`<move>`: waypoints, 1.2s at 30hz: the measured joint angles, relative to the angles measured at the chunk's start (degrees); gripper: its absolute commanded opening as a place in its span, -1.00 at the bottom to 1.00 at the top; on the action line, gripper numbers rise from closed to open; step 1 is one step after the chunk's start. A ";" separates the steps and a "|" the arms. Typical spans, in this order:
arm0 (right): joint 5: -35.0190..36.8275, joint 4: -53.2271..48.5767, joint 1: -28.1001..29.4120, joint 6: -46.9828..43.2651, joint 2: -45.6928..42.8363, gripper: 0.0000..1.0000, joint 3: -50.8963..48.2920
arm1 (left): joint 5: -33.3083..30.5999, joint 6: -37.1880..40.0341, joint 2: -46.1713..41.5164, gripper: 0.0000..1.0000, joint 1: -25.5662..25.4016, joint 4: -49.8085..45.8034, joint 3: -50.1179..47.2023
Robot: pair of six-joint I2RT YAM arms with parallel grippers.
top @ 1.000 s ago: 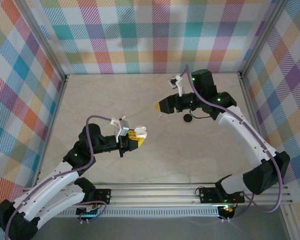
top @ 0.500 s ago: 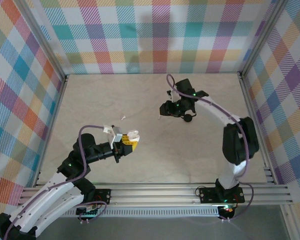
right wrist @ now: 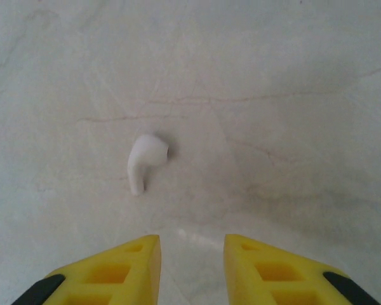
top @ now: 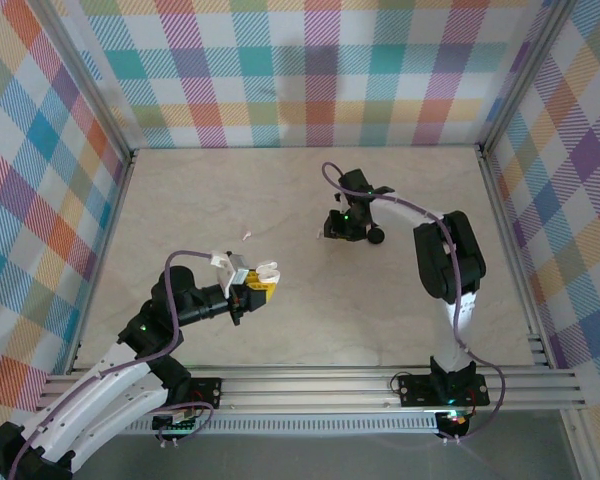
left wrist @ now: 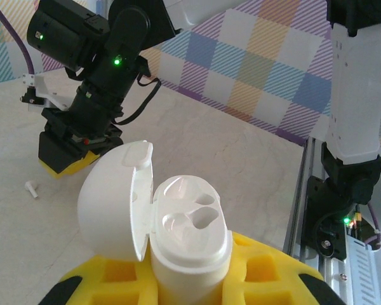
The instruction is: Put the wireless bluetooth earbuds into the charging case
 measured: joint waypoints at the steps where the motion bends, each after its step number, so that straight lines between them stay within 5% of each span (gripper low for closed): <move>1: 0.11 0.22 0.00 0.22 0.39 -0.28 0.26 | -0.07 0.22 0.02 -1.00 0.00 0.02 0.00; 19: -2.75 3.30 0.00 1.03 6.14 -0.25 4.79 | -0.61 0.61 0.00 -1.00 0.28 0.04 -0.87; 36: -3.58 1.42 0.35 0.90 9.18 -0.42 9.57 | -0.83 0.61 -0.55 -1.00 0.44 0.07 -1.62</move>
